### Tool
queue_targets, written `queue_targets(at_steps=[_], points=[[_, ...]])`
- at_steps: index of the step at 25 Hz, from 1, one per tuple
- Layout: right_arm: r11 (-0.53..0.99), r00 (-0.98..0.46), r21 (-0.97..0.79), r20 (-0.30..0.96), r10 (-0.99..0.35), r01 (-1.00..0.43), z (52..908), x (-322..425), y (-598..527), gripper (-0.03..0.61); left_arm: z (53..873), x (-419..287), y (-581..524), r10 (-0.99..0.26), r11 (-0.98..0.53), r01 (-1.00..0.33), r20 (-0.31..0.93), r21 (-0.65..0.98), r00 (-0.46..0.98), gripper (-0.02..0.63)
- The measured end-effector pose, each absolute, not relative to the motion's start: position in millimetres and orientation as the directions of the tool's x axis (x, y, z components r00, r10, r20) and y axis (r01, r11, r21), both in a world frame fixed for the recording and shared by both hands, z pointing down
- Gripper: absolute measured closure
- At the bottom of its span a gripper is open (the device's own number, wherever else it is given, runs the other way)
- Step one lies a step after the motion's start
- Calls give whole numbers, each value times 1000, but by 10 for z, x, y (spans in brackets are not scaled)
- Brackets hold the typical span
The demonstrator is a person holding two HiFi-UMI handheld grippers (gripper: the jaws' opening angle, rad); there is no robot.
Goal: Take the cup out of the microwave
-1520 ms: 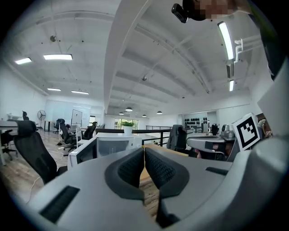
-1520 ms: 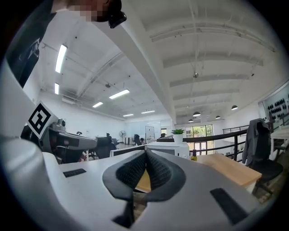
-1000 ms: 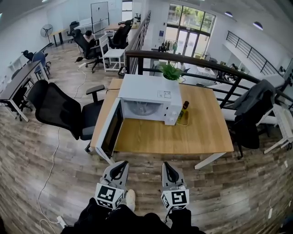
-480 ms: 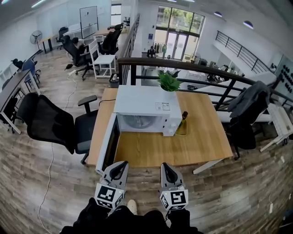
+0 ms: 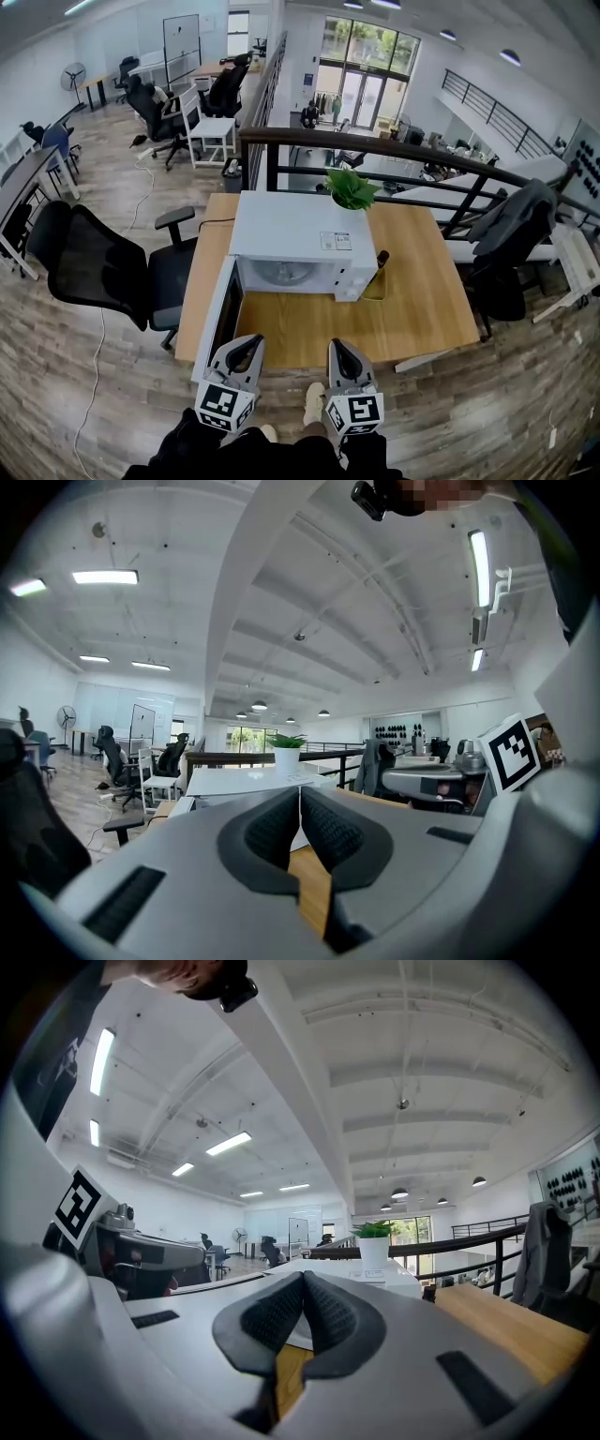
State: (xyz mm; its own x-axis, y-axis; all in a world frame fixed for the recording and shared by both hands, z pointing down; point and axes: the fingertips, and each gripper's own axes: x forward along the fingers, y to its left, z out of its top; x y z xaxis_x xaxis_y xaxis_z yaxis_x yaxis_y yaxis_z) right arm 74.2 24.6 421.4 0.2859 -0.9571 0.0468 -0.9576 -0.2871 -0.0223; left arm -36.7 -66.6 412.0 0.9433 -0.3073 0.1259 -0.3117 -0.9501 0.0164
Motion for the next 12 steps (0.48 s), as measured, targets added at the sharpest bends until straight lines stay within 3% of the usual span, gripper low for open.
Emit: queue_targets(at_steps=[12], points=[[-137, 134, -32, 78, -988, -990, 4393, 1749, -886, 563, 4257, 538, -1557, -428, -898, -438, 146, 44, 892, 586]])
